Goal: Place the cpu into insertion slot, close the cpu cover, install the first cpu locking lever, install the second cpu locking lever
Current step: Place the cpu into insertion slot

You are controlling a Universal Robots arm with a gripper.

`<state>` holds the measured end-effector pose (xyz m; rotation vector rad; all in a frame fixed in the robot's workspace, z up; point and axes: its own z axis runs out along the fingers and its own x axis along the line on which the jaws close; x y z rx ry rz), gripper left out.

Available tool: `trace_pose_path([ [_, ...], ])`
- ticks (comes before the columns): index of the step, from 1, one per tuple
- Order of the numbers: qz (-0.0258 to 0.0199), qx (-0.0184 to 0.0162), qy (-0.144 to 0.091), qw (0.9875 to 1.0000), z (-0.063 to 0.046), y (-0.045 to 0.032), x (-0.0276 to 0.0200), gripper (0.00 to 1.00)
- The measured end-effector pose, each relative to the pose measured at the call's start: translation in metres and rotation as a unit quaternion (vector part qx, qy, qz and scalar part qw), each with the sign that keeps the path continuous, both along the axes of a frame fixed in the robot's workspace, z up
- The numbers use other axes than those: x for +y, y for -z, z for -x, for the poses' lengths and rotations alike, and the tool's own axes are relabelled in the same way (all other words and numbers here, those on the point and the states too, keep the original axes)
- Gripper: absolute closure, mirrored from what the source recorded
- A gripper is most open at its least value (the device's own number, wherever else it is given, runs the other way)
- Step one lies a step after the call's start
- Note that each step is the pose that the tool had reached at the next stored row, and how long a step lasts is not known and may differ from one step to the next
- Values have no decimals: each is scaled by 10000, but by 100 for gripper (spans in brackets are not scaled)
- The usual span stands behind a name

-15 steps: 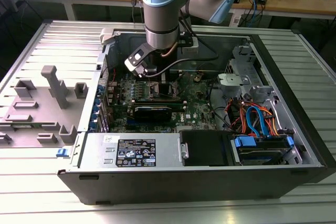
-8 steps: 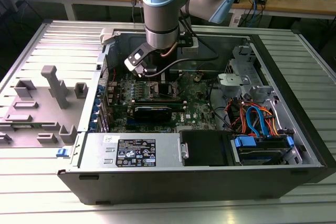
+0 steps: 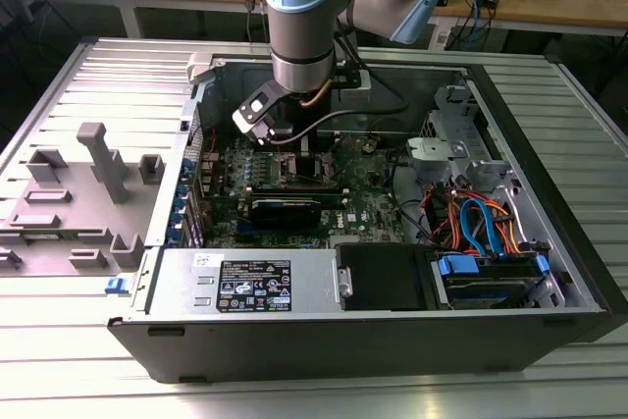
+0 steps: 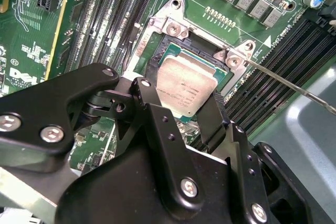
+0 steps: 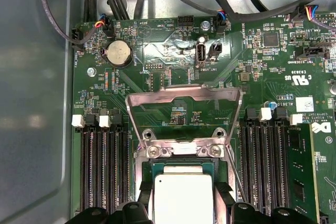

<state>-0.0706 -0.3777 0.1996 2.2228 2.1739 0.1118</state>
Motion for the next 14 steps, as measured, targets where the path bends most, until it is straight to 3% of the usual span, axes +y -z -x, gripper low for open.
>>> trace_pose_path([
  [14, -13, 0, -26, 10000, 3, 1, -1, 46],
])
